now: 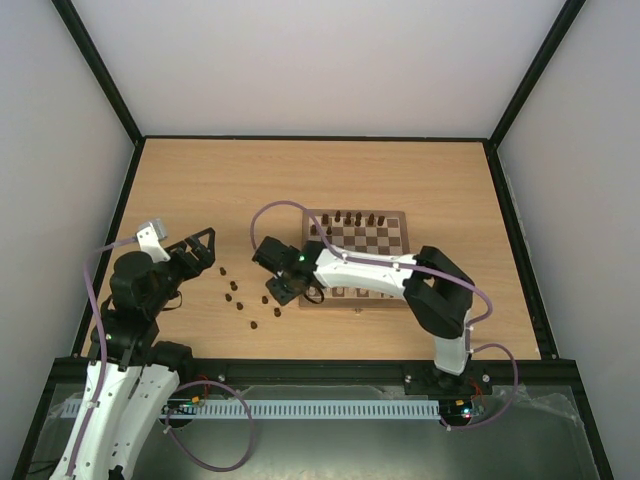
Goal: Set up the chess pieces on the board
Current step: Pick up the chess piece at the center of the board.
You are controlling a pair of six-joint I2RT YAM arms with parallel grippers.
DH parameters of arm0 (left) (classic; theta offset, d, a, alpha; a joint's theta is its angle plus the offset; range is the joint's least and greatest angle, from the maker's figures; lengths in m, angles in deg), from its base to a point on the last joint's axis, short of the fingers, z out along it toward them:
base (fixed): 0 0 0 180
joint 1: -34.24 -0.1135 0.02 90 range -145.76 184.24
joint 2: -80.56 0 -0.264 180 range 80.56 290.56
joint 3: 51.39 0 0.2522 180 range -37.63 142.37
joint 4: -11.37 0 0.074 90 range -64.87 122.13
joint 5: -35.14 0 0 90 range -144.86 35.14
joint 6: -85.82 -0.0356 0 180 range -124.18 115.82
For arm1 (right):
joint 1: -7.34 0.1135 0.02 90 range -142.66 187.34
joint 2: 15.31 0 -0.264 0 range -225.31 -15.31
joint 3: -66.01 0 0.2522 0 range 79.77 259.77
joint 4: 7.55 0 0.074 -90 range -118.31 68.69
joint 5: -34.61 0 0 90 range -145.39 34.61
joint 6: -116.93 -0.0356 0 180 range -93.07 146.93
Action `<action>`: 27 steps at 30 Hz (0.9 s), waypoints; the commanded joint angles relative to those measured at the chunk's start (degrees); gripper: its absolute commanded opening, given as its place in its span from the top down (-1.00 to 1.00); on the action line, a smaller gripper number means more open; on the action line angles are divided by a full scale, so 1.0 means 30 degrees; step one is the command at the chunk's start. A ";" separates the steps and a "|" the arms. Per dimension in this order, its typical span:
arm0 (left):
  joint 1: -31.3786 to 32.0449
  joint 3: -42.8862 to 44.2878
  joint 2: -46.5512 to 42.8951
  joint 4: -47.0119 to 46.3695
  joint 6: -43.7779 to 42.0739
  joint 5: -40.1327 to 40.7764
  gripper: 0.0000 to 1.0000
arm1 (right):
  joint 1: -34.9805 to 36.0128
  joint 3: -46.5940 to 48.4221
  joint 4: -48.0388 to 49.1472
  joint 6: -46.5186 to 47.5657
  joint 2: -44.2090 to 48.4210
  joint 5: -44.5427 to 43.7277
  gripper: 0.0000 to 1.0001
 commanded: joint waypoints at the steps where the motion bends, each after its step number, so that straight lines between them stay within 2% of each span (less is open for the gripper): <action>1: 0.0058 -0.0162 -0.0080 -0.0230 -0.0044 -0.0088 -0.99 | 0.0812 -0.1802 0.0187 -0.0468 0.1954 0.0570 0.15; 5: 0.0058 -0.0185 -0.0069 -0.0270 -0.0041 -0.0114 -0.99 | 0.1351 -0.2666 0.0553 -0.0582 0.2799 0.0941 0.16; 9: 0.0058 -0.0181 -0.0066 -0.0260 -0.0017 -0.0075 -0.99 | 0.1778 -0.2769 0.0519 -0.0652 0.2585 0.1071 0.30; 16: 0.0054 -0.0161 -0.0095 -0.0171 0.0030 -0.0058 -0.99 | 0.2724 -0.2146 0.0612 -0.0760 0.1528 0.1103 0.32; 27: 0.0058 -0.0062 -0.0270 -0.0008 0.0046 -0.0117 -0.99 | 0.2855 -0.1223 0.0386 -0.0815 -0.0132 0.0431 0.33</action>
